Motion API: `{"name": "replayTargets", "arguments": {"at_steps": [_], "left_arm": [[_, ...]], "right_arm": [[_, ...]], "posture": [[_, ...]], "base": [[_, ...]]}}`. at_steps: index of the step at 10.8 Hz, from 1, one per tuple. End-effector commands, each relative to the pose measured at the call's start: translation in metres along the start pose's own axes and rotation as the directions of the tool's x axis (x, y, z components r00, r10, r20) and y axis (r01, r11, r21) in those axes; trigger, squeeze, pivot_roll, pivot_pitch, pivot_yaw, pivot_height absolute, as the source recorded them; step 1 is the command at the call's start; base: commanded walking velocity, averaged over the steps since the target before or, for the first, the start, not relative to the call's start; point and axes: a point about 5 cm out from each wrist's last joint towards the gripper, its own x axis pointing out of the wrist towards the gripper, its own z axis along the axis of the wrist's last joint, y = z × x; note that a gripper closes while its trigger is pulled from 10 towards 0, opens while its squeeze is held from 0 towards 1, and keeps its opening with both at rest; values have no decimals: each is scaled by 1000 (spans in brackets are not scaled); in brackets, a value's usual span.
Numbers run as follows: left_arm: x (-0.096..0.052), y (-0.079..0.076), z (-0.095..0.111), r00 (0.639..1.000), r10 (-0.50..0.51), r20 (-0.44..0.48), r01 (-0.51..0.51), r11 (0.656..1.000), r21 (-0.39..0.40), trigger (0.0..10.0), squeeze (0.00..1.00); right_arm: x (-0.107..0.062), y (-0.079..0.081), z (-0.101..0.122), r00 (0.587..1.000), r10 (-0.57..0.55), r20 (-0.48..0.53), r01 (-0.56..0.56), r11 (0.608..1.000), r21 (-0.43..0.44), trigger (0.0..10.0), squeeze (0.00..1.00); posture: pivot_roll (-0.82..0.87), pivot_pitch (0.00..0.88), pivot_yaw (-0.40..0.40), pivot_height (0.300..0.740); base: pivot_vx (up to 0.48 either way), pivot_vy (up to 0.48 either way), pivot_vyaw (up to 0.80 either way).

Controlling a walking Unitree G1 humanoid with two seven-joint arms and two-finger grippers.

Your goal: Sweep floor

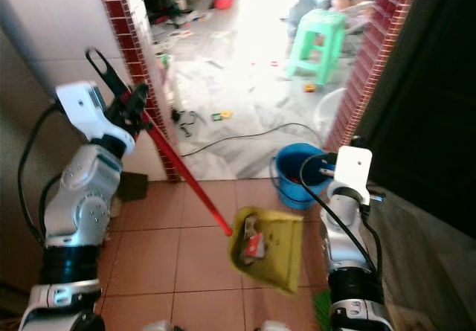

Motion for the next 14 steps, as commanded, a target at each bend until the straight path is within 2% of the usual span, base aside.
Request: {"name": "replayTargets", "arguments": {"at_steps": [1, 9, 14], "left_arm": [[6, -1, 22, 996, 0, 88, 1, 1000, -17, 10000, 0], [18, -13, 51, 985, -12, 172, 23, 998, -64, 10000, 0], [21, -10, 54, 983, 8, 182, 5, 997, -72, 10000, 0]], "right_arm": [[4, 5, 10, 999, 8, 32, -8, 1000, 2, 10000, 0], [4, 7, 8, 999, 23, 34, -23, 1000, -4, 10000, 0], [4, 7, 8, 999, 26, 34, -26, 1000, -7, 10000, 0]], "posture": [[-60, 0, 26, 740], [-66, 0, 24, 740], [-68, 0, 22, 740]], "base": [[315, 0, 0], [323, 0, 0], [337, 0, 0]]}}
